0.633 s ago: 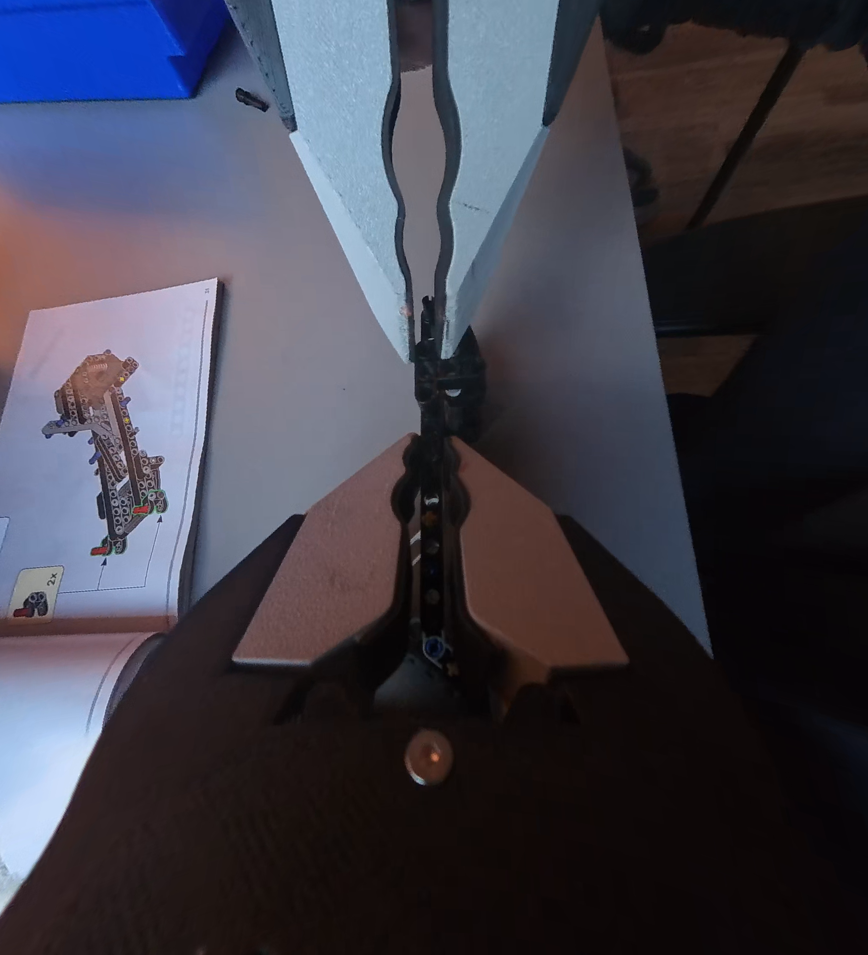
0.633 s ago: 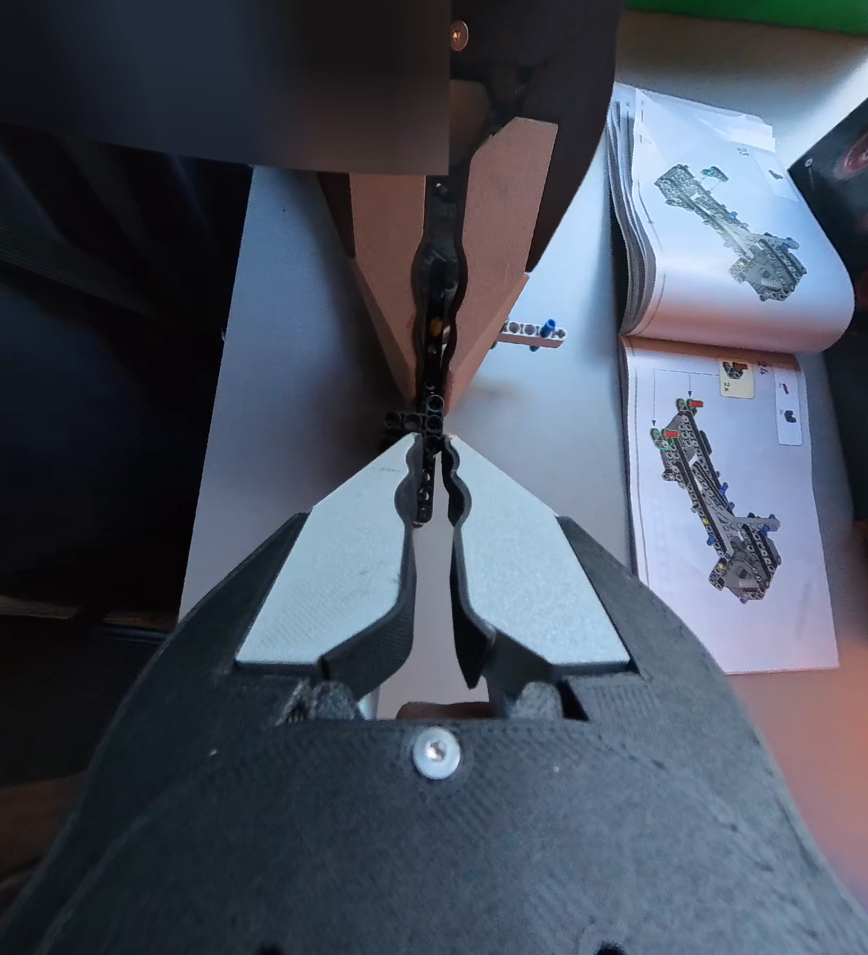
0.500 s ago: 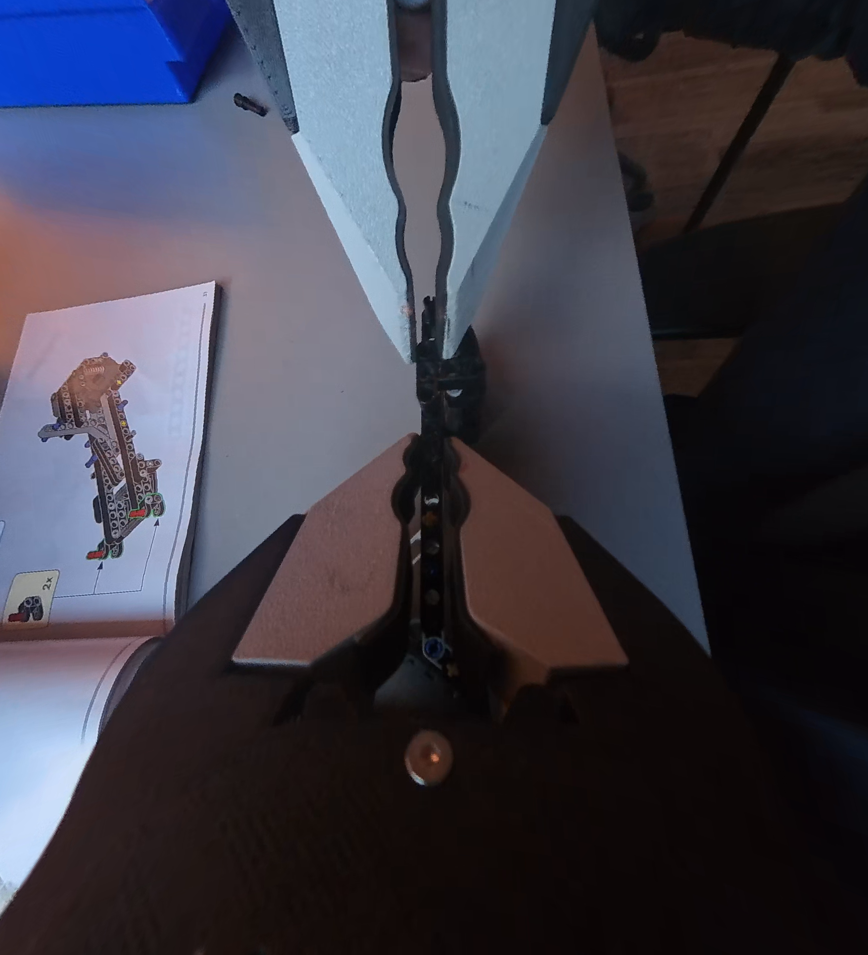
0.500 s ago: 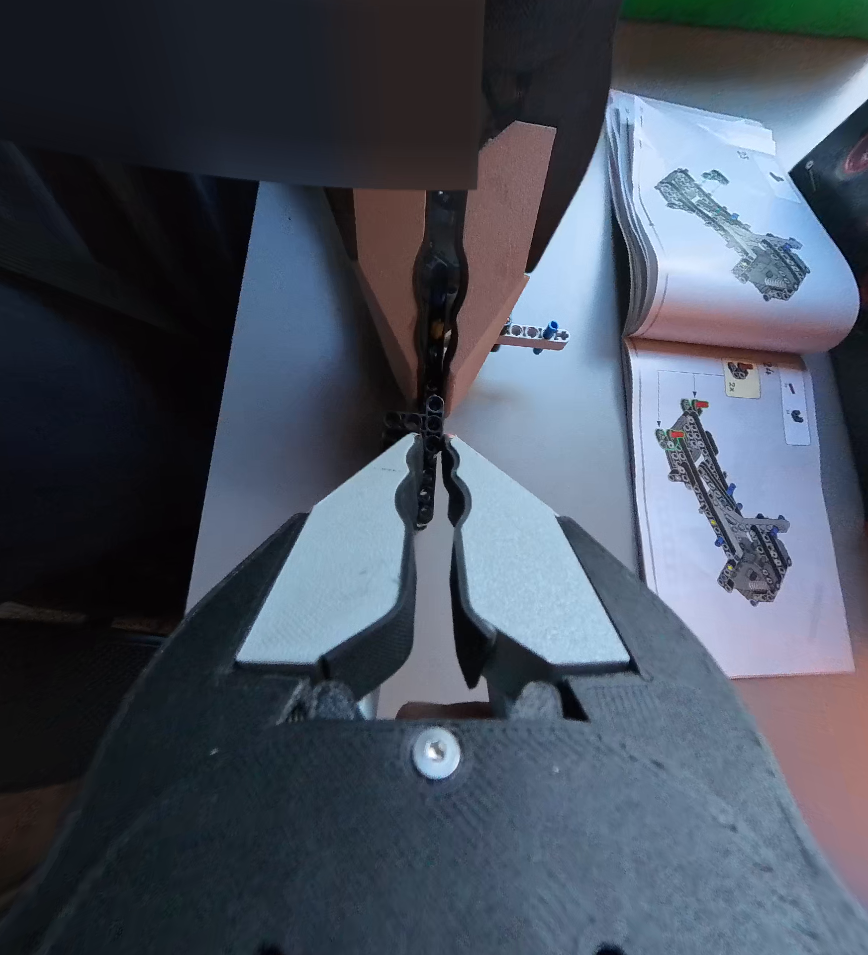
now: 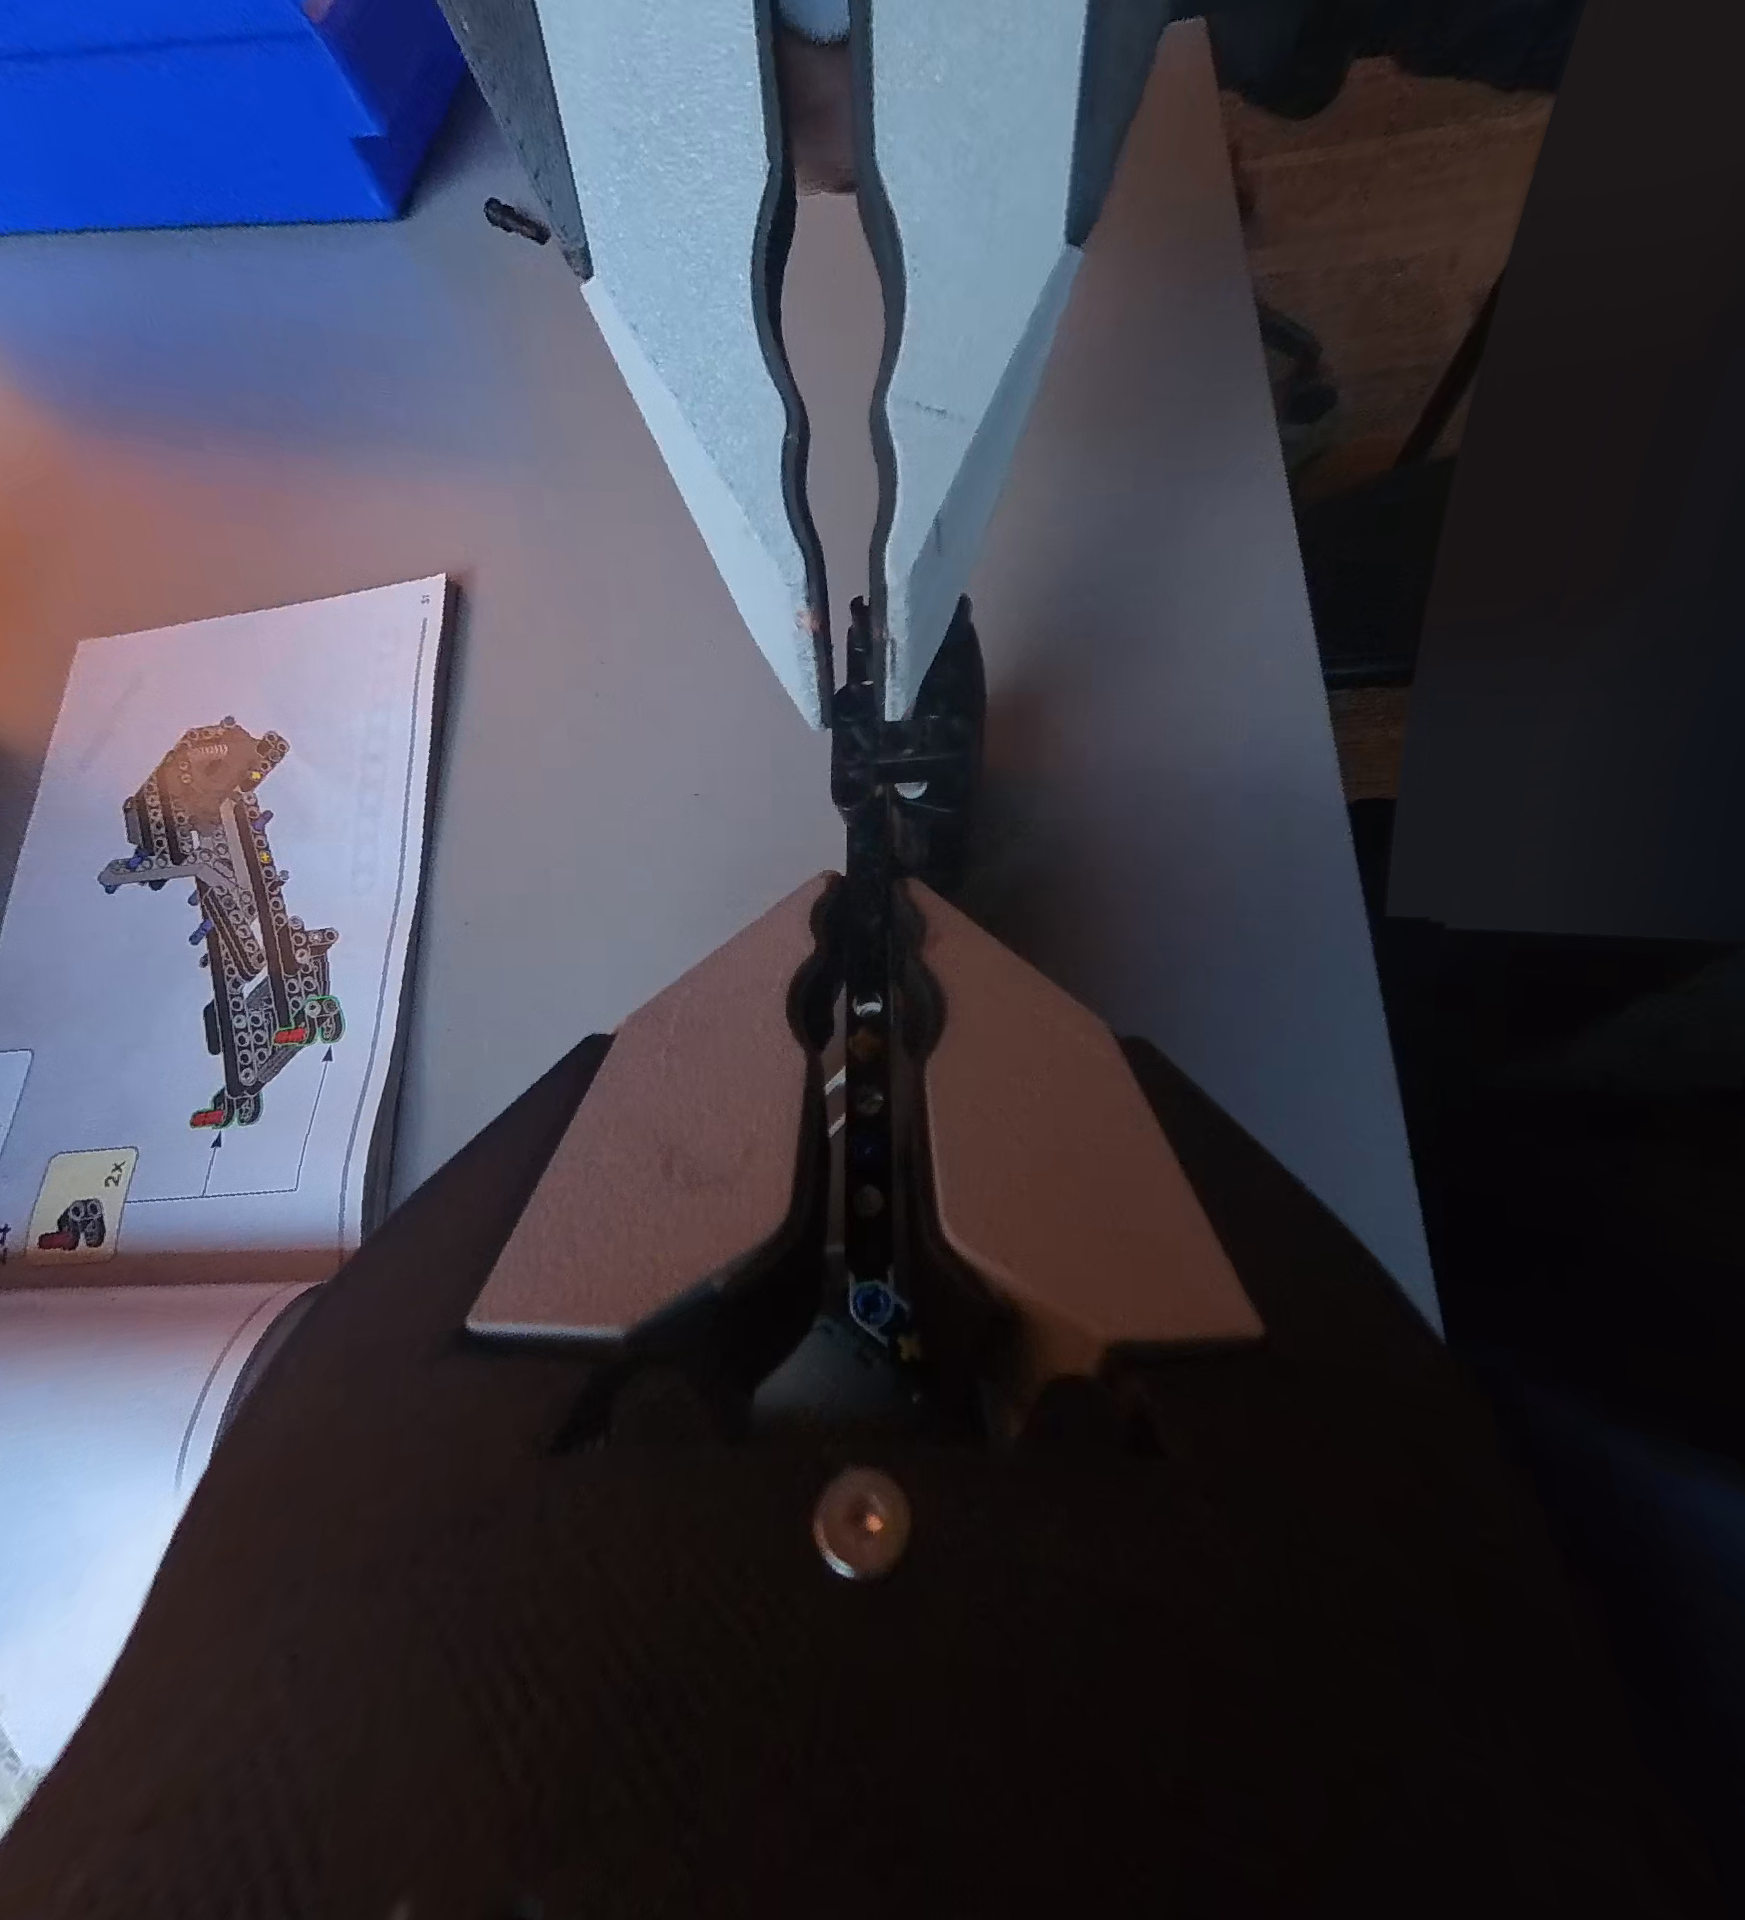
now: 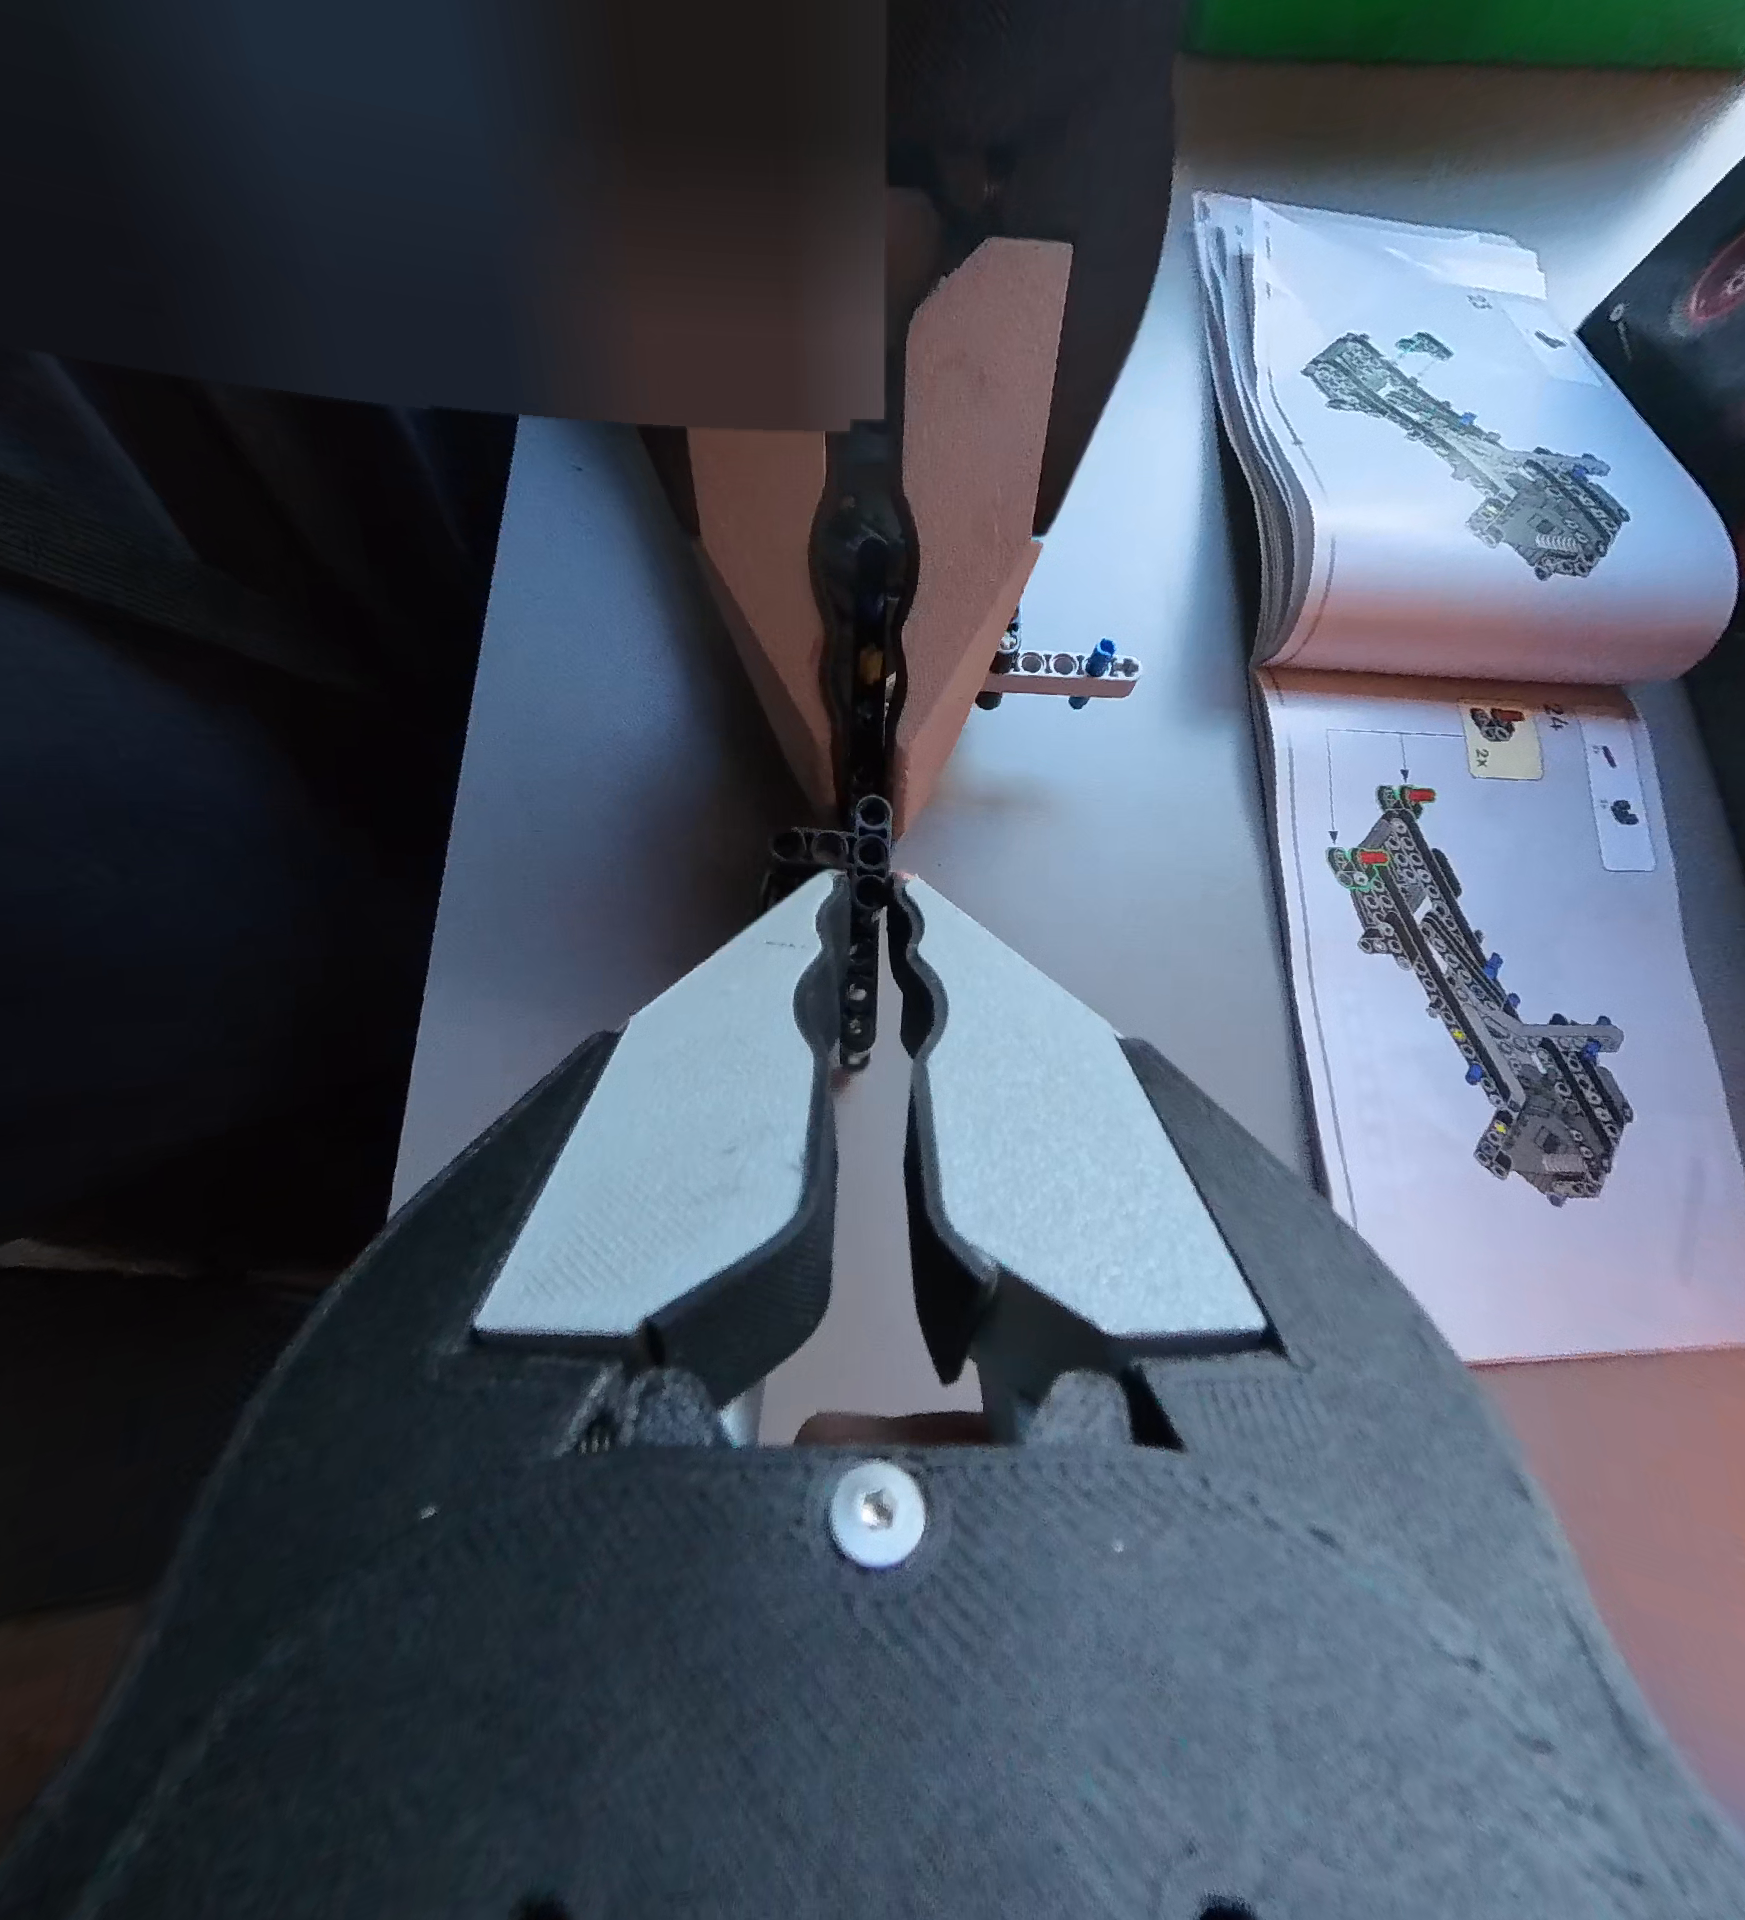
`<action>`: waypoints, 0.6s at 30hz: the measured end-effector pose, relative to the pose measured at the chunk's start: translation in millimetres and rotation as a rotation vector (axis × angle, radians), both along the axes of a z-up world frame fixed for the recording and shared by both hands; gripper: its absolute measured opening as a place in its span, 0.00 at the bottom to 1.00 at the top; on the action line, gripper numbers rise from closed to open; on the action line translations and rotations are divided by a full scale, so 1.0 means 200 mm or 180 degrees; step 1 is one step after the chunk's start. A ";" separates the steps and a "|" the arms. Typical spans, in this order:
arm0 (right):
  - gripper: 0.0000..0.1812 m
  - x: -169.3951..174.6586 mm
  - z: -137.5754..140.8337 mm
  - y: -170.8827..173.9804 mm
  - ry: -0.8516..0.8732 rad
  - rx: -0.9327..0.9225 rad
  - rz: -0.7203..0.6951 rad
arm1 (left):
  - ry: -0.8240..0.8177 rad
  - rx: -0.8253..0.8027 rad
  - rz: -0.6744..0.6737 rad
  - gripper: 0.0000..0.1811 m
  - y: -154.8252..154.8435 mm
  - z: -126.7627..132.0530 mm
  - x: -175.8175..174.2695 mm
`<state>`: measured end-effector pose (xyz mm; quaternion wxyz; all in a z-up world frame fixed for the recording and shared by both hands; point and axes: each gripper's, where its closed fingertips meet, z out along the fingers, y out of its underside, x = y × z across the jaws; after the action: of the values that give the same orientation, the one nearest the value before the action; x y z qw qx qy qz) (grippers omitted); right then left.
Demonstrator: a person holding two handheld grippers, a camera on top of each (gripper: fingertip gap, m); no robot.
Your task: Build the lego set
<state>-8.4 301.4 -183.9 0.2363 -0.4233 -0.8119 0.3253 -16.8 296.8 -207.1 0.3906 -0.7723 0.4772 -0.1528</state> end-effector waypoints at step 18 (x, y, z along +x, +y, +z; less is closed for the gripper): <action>0.02 0.01 0.03 -0.01 0.0138 -0.0034 -0.0046 | -0.0009 0.0039 -0.0023 0.02 0.00 0.00 0.01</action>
<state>-5.6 300.3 -178.9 0.2539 -0.4232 -0.8018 0.3370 -15.3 296.4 -206.5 0.3954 -0.7679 0.4804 -0.1524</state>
